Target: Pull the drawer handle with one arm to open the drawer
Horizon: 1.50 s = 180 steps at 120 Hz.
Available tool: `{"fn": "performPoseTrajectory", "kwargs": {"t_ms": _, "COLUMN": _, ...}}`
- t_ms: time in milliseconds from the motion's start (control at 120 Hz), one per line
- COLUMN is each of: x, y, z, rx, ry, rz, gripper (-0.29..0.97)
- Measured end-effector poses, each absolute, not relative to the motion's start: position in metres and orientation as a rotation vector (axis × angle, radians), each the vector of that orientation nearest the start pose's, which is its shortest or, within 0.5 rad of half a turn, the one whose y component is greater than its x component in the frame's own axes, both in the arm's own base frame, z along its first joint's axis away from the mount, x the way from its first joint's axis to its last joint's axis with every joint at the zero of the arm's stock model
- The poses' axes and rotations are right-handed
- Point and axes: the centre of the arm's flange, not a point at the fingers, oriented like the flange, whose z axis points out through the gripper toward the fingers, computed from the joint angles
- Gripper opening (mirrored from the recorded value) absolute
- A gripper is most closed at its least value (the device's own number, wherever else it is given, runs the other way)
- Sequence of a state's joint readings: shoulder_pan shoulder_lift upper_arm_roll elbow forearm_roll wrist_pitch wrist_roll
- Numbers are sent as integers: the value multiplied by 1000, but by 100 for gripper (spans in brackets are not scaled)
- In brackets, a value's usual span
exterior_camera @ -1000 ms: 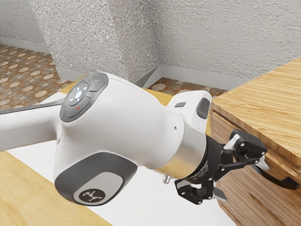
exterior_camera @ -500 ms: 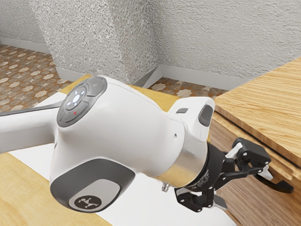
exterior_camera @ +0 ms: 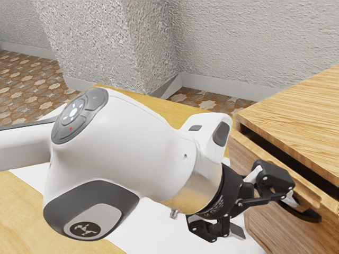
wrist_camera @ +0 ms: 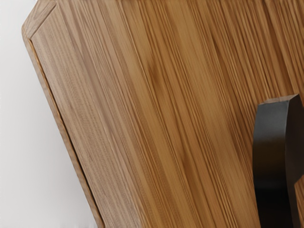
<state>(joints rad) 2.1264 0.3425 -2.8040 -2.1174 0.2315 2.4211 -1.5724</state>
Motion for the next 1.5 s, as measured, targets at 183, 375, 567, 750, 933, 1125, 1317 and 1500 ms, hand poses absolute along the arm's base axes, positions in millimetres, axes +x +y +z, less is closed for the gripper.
{"fn": "performPoseTrajectory", "kwargs": {"t_ms": 183, "x": 400, "y": -290, "z": 620, "rx": 2373, "ry": 987, "rz": 454, "gripper": 66}}
{"fn": "performPoseTrajectory", "kwargs": {"t_ms": 375, "x": 391, "y": -286, "z": 619, "rx": 2374, "ry": 983, "rz": 433, "gripper": 66}}
{"fn": "performPoseTrajectory", "kwargs": {"t_ms": 567, "x": 383, "y": -287, "z": 619, "rx": 2377, "ry": 966, "rz": 419, "gripper": 66}}
{"fn": "performPoseTrajectory", "kwargs": {"t_ms": 750, "x": 376, "y": -285, "z": 619, "rx": 2376, "ry": 955, "rz": 409, "gripper": 66}}
{"fn": "performPoseTrajectory", "kwargs": {"t_ms": 933, "x": 369, "y": -279, "z": 618, "rx": 2374, "ry": 948, "rz": 400, "gripper": 66}}
{"fn": "performPoseTrajectory", "kwargs": {"t_ms": 1125, "x": 362, "y": -271, "z": 620, "rx": 2368, "ry": 942, "rz": 399, "gripper": 66}}
{"fn": "performPoseTrajectory", "kwargs": {"t_ms": 1317, "x": 358, "y": -263, "z": 620, "rx": 2366, "ry": 947, "rz": 391, "gripper": 66}}
{"fn": "performPoseTrajectory", "kwargs": {"t_ms": 1500, "x": 350, "y": -255, "z": 619, "rx": 2361, "ry": 945, "rz": 374, "gripper": 66}}
